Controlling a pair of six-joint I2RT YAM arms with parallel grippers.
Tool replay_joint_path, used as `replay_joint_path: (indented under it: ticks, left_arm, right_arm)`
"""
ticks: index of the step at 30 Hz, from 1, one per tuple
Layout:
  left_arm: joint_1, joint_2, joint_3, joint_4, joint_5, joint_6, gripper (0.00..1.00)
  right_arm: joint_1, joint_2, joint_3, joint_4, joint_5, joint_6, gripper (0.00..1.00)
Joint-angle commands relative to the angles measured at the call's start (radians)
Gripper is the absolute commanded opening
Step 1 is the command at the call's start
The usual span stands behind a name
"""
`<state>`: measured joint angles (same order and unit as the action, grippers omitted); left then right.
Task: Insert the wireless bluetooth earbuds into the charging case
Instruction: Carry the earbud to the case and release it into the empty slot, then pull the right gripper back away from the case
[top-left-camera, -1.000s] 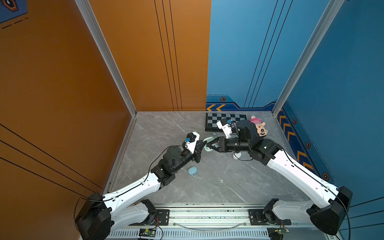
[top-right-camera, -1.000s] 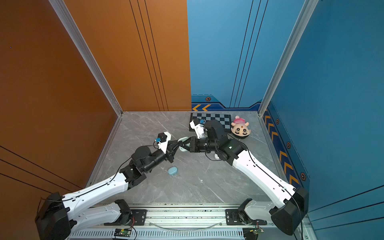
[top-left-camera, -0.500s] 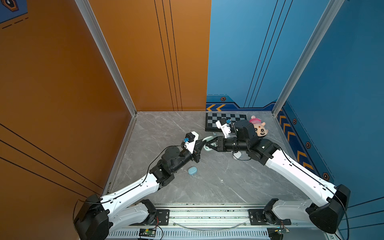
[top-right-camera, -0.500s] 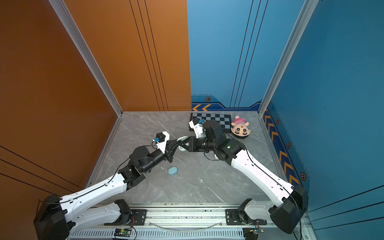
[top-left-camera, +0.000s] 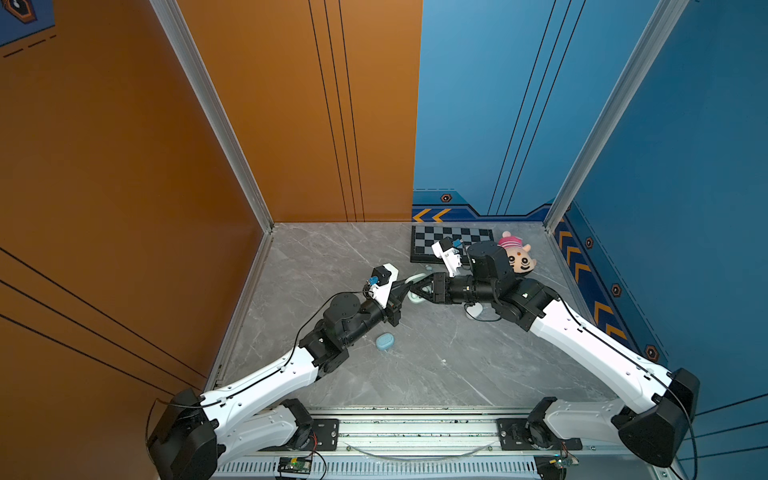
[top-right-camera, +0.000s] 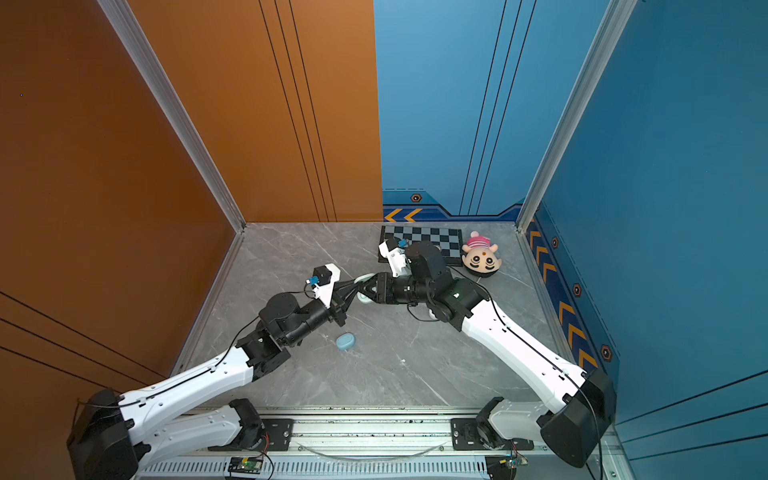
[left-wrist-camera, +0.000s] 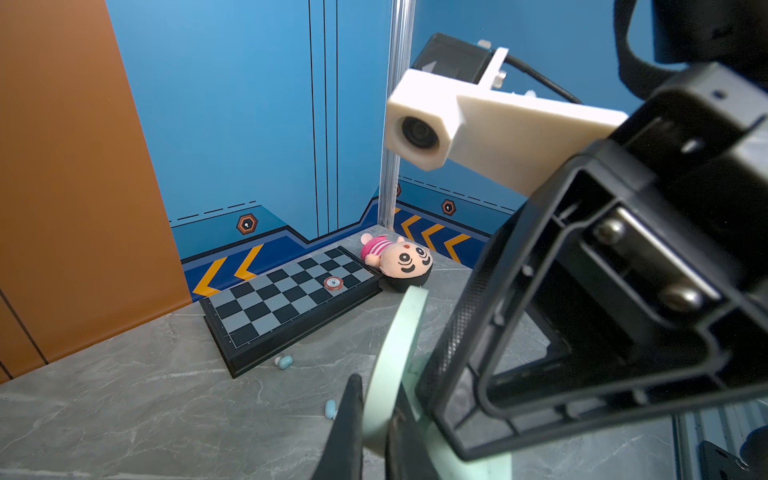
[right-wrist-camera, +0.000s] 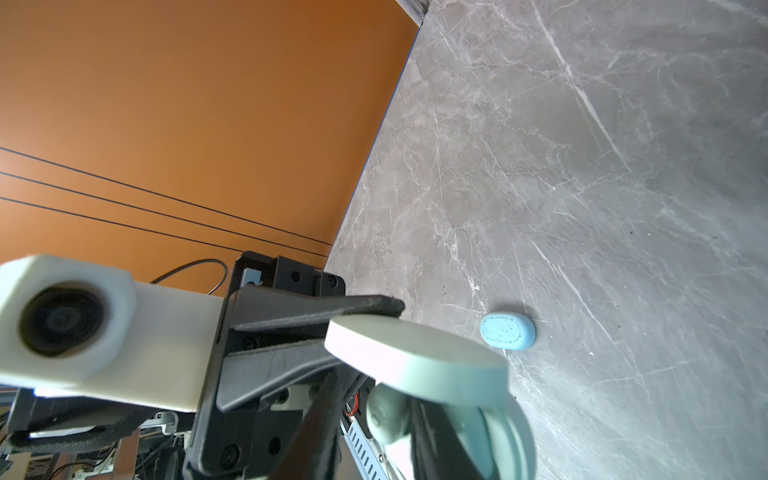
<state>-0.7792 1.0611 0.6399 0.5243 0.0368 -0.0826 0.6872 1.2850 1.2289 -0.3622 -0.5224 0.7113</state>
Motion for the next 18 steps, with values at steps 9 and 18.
replay_joint_path:
  ticks: [9,18]
  left_arm:
    - [-0.009,-0.016,0.024,0.042,-0.009,0.007,0.00]
    - [-0.021,-0.004,0.024,0.040,0.018,0.034,0.00]
  right_arm:
    - [-0.020,-0.008,0.127,-0.020,0.002,-0.021,0.39]
    - [-0.099,-0.094,0.186,-0.020,0.013,-0.007,0.40]
